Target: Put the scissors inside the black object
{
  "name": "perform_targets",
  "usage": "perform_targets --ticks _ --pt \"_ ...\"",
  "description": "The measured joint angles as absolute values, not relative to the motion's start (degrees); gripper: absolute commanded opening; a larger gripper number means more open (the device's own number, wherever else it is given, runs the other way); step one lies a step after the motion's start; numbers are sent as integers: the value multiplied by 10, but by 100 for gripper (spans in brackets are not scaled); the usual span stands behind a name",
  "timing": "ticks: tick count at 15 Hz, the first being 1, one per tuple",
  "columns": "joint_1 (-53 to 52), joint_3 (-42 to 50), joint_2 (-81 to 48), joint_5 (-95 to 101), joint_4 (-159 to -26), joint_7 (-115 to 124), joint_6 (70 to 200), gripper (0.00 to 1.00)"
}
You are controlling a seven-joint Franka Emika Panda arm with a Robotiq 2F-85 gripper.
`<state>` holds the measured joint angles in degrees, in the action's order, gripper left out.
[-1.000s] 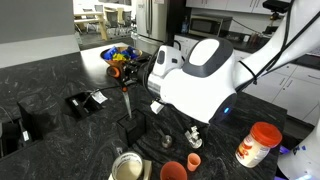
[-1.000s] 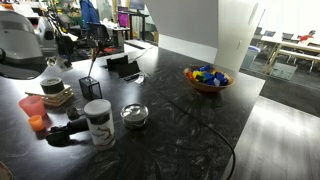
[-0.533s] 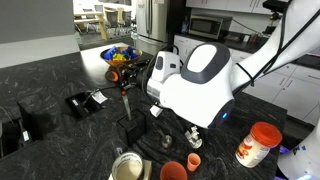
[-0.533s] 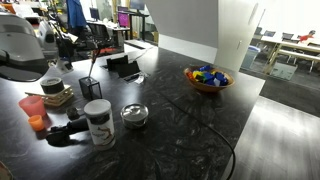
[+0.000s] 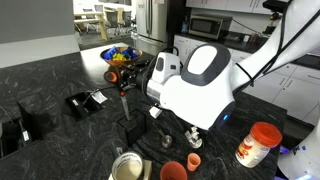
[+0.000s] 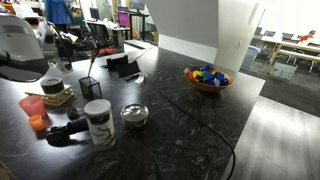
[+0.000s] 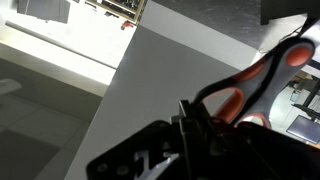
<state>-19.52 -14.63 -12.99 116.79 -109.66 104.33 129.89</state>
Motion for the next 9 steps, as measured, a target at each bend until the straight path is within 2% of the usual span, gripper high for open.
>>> perform_targets --ticks 9 --pt "-192 -147 -126 1168 -1119 1053 1298 2"
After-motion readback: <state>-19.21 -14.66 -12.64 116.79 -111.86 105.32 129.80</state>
